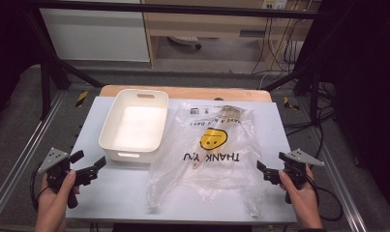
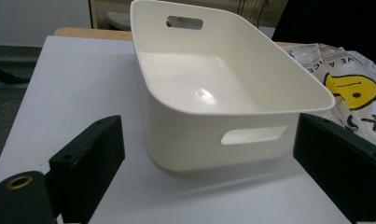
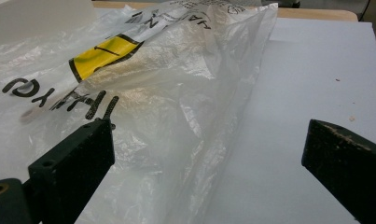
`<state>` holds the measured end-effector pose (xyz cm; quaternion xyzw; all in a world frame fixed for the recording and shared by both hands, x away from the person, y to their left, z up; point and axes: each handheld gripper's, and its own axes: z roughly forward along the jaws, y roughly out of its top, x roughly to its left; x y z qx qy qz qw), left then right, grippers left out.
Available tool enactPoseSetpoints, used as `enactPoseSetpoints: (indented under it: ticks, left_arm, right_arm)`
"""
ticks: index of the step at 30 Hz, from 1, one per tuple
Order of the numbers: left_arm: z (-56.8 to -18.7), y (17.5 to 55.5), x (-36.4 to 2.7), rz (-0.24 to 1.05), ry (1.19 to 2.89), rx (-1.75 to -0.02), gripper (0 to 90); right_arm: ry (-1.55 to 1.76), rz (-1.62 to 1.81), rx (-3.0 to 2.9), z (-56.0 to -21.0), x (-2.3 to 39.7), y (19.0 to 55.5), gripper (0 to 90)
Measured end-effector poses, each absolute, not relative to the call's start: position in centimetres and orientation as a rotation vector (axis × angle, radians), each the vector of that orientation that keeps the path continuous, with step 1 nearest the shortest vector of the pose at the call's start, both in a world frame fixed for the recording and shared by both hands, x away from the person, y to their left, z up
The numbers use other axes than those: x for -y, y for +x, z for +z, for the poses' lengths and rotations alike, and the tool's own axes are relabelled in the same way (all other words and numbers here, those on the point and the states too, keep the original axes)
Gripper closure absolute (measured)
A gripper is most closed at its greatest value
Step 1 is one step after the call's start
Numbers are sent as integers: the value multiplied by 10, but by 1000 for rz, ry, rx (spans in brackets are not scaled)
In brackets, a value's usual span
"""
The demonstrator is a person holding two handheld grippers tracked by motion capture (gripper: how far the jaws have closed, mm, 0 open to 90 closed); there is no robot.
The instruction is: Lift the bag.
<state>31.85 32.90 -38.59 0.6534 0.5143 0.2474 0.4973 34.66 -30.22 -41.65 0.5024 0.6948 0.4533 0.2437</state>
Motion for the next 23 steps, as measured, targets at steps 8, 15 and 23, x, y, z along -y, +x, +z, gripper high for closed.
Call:
enactPoseSetpoints:
  ticks: [8,15,23]
  left_arm:
    - [-397,320,-342,613,1616,-1255,91]
    - [-420,320,-347,578,1690,-1246,102]
    - [-432,325,-331,595,1729,-1192,98]
  right_arm:
    - [1414,1228,-1892,-422,309,348,33]
    - [1443,1188,-1923,-431,315,351,37]
    - [1473,1186,-1916,-441,316,354,42]
